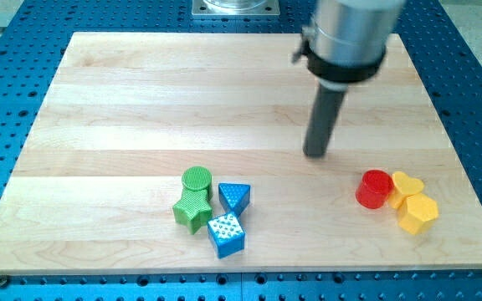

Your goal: Place the red star to the top of the yellow heart

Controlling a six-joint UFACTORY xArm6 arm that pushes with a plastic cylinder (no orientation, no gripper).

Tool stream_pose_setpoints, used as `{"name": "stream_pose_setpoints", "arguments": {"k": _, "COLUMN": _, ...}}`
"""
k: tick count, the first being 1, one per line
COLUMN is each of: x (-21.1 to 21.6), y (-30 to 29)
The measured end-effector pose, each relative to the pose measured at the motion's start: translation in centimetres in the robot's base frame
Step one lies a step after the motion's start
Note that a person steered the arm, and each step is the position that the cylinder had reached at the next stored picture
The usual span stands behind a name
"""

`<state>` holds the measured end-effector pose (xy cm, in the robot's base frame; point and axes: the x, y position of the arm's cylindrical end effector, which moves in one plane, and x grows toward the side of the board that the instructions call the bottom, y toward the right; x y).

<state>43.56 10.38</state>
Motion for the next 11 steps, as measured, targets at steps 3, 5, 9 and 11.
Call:
{"name": "stream_pose_setpoints", "arguments": {"k": 3, "x": -16.6, "y": 4.8}}
{"name": "stream_pose_setpoints", "arguments": {"k": 5, "x": -1.5, "y": 8.2}}
{"name": "stream_pose_setpoints", "arguments": {"k": 9, "x": 0.8, "y": 13.0}}
{"name": "stream_pose_setpoints", "arguments": {"k": 11, "x": 3.8, "y": 10.9}}
